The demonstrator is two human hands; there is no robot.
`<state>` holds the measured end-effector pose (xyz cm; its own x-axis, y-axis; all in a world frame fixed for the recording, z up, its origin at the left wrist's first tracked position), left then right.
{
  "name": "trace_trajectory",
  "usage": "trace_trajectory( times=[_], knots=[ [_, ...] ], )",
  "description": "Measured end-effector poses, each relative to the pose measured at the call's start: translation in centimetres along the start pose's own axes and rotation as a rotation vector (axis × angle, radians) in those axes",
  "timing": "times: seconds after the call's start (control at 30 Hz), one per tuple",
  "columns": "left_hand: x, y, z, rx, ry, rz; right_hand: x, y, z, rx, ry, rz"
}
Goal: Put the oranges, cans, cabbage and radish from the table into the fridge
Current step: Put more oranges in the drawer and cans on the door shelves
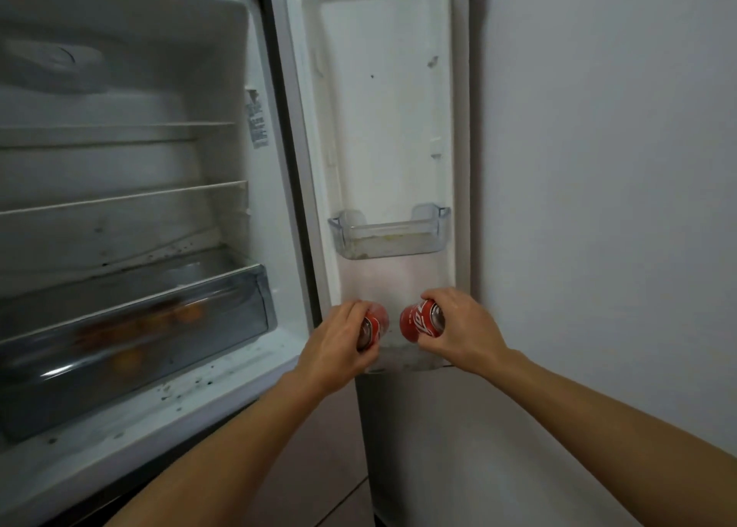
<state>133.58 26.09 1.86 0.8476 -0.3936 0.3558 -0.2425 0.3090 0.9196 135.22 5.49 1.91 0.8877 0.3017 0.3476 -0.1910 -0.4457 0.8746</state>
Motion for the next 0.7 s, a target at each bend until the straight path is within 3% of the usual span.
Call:
trace_trajectory(
  times=[0.37, 0.53, 0.7],
  knots=[
    [1.7, -2.7, -2.3, -0.237, -0.103, -0.009, -1.0, -2.2, 1.0, 0.22, 0.066, -0.04],
    [2.1, -3.6, -2.0, -0.189, -0.151, -0.018, -0.4, -3.2, 1.4, 0.101, 0.081, 0.0],
    [2.0, -4.3, -1.2, -0.222, -0.07, -0.032, -0.2, -3.8, 0.9, 0.107, 0.074, 0.005]
  ],
)
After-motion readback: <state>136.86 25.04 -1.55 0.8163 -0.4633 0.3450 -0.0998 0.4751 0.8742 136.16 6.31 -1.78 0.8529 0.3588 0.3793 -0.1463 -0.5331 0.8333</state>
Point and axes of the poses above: each hand's wrist, its own x-axis towards the middle knuckle, its own y-axis out of the back of the hand, z = x × y, the point moved 3 cm from there along x, towards the middle knuckle, and after that the axes turned 13 degrees about -z, right-handed, at the moved point
